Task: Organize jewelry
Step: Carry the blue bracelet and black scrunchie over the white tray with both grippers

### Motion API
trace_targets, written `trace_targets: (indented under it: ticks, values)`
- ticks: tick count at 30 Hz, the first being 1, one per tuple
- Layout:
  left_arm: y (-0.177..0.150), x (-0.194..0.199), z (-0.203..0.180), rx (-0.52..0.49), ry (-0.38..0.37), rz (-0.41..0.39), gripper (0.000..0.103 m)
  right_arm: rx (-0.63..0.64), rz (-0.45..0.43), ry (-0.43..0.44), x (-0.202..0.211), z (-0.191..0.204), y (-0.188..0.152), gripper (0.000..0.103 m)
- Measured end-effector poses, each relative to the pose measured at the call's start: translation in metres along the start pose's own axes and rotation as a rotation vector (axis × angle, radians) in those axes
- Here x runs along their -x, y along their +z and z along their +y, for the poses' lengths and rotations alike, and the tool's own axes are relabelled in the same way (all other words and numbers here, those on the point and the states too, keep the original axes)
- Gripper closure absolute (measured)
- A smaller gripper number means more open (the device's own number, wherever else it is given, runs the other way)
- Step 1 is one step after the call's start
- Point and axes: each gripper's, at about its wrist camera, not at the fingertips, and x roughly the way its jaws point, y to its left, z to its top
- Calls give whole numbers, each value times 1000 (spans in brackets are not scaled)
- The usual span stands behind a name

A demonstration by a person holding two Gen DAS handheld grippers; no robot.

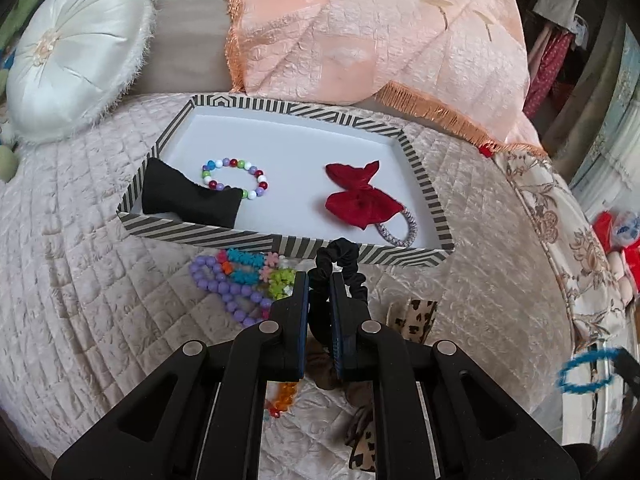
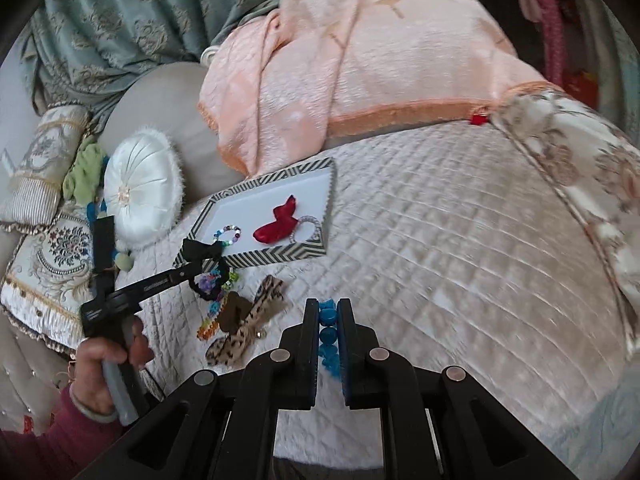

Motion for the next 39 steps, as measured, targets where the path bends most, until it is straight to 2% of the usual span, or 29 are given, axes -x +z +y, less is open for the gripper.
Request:
trace_targets:
  ticks: [3,9,22,39]
  values:
    - [0,-3,0,22,2,9,94,3,-31,-22,30,2,-7,95]
    - [-4,-2,-12,-4,16,-4,94,2,-42,-22,41,3,-12,95]
    - [-3,2,-3,12,25,-9,94,1,-39,-18,37,6,-13,95]
    - [-3,13,6,21,30,-25,94,56,-58,-15,40,21,5,95]
